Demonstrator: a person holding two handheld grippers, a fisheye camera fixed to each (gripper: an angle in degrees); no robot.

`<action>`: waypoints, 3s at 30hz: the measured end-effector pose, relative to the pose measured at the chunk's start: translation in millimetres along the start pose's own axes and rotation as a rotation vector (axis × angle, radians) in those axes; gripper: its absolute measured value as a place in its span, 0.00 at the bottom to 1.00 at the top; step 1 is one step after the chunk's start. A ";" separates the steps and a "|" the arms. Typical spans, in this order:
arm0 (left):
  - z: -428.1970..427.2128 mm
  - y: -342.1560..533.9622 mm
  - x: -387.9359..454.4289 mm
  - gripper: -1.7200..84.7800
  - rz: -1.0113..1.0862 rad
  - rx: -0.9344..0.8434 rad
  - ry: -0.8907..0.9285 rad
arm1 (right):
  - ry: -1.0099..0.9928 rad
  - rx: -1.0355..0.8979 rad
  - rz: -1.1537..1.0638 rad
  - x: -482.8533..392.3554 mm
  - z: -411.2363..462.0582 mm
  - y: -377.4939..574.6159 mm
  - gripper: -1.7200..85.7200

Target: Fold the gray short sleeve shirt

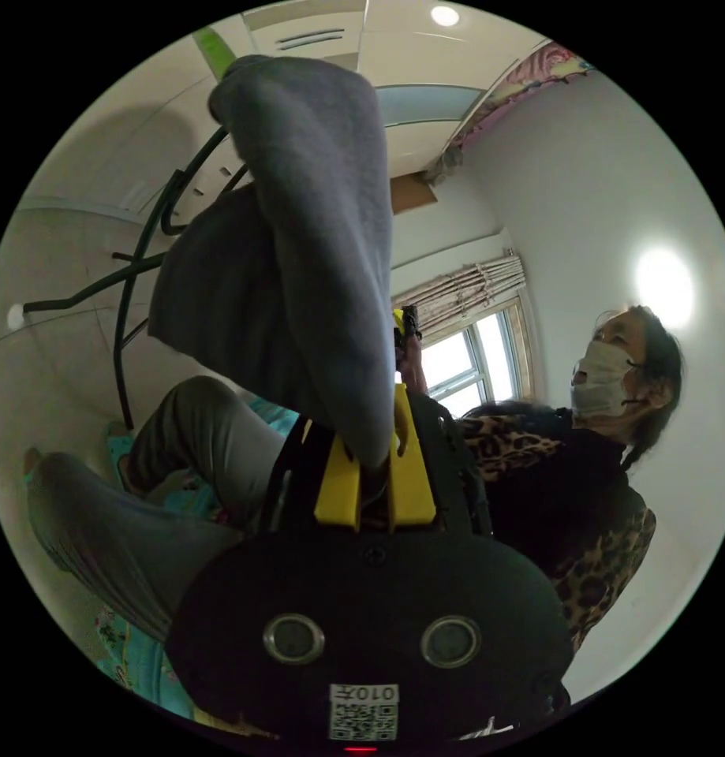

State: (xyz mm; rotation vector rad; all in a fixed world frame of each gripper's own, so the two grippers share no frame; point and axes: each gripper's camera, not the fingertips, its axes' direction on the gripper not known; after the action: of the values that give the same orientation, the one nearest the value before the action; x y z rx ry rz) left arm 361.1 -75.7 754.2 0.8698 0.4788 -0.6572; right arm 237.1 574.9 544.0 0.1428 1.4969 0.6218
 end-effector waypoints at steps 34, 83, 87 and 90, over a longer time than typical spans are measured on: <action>-1.9 -40.9 -20.3 0.12 -0.032 -0.061 -0.031 | -0.177 -0.756 -0.359 43.4 277.4 -313.5 0.13; -23.1 -104.5 -31.4 0.12 -0.275 0.026 -0.151 | -0.225 -0.729 -0.315 -21.6 199.2 -296.3 0.09; -26.5 -113.8 -26.3 0.12 -0.272 0.006 -0.130 | -0.238 -0.679 -0.273 -40.5 167.4 -268.8 0.09; -26.8 -119.1 -13.0 0.12 -0.244 -0.015 -0.134 | -0.255 -0.613 -0.288 -62.3 132.7 -231.6 0.09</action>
State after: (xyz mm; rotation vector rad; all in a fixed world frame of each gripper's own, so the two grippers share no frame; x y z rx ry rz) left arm 265.7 -105.9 683.1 0.7538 0.4715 -0.9283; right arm 435.3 389.5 505.8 -0.4442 1.0042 0.7674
